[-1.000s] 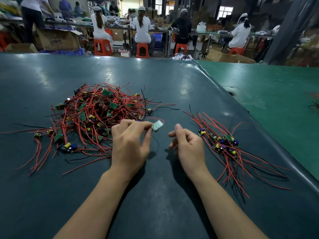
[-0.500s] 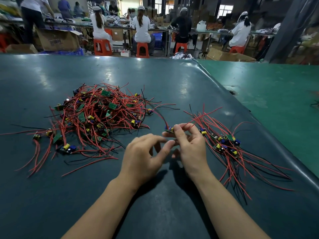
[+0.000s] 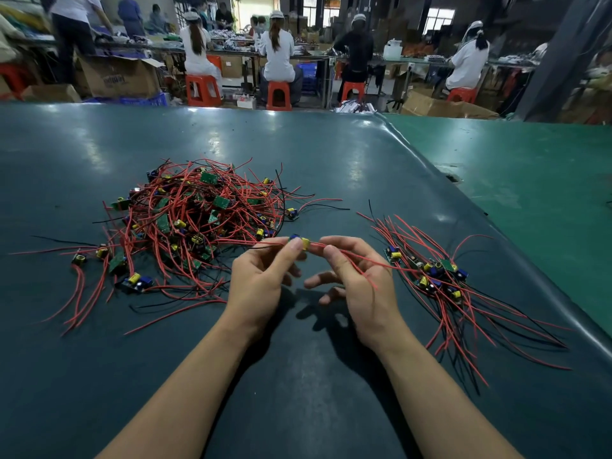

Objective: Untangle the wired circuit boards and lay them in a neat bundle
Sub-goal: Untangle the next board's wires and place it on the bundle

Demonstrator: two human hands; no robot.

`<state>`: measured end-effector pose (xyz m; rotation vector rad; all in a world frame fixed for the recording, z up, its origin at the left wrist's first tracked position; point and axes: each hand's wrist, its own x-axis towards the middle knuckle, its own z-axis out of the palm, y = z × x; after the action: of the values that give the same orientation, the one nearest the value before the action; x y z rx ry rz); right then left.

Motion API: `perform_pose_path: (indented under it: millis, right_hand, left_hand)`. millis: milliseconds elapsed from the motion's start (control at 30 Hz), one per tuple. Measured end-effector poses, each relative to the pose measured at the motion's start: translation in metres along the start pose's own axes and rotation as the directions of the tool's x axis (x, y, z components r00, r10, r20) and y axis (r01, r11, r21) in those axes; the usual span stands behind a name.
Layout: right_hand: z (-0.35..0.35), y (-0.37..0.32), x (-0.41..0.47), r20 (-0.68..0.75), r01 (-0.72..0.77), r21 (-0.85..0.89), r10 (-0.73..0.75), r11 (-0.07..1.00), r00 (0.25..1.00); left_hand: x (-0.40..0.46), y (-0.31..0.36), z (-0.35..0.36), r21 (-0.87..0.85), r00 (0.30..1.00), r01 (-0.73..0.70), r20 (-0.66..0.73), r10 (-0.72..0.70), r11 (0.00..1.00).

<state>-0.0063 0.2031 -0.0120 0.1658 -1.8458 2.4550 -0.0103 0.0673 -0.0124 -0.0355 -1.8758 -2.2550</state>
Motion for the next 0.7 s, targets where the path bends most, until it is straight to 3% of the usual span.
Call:
perform_pose_path:
  millis: [167,333,400,500,600,700]
  right_hand:
    - [-0.004,-0.004,0.005,-0.015,-0.268,0.267,0.282,0.926,0.959]
    - [-0.021,-0.008,0.008,-0.043,-0.158,0.525,0.211,0.836,0.977]
    - [-0.028,-0.010,0.010,-0.044,-0.141,0.586,0.206,0.798,0.978]
    - [-0.017,-0.006,0.011,-0.057,-0.200,0.339,0.233,0.919,0.971]
    - [-0.006,0.002,0.008,-0.022,-0.224,0.089,0.227,0.970,0.974]
    - [-0.009,0.002,0.008,0.048,-0.221,0.073,0.218,0.973,0.975]
  left_hand:
    - [0.003,0.001,0.006,-0.386,0.987,0.156,0.036,-0.154,0.909]
    - [0.007,0.010,-0.007,-0.615,0.966,0.250,0.109,-0.233,0.748]
    - [0.006,0.011,-0.009,-0.569,0.943,0.328,0.147,-0.299,0.754]
    - [0.001,0.008,0.000,-0.334,0.904,0.420,0.231,-0.359,0.844]
    - [-0.002,0.004,0.007,-0.167,0.912,0.379,0.237,-0.336,0.910]
    - [-0.002,0.001,0.006,-0.105,0.926,0.322,0.242,-0.290,0.941]
